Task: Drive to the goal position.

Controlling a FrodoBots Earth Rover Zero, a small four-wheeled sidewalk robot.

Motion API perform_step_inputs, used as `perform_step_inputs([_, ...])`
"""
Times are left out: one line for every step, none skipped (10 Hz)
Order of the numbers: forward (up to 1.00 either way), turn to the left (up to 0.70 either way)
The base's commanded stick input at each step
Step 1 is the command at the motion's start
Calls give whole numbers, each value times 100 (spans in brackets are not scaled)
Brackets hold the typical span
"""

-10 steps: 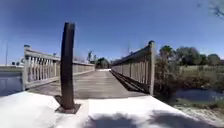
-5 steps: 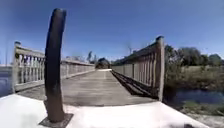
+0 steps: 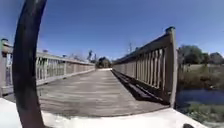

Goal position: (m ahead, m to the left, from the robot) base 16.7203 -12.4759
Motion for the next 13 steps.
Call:
perform_step_inputs([70,0])
perform_step_inputs([70,0])
perform_step_inputs([70,0])
perform_step_inputs([70,0])
perform_step_inputs([70,0])
perform_step_inputs([70,0])
perform_step_inputs([70,0])
perform_step_inputs([70,0])
perform_step_inputs([70,0])
perform_step_inputs([70,0])
perform_step_inputs([70,0])
perform_step_inputs([70,0])
perform_step_inputs([70,11])
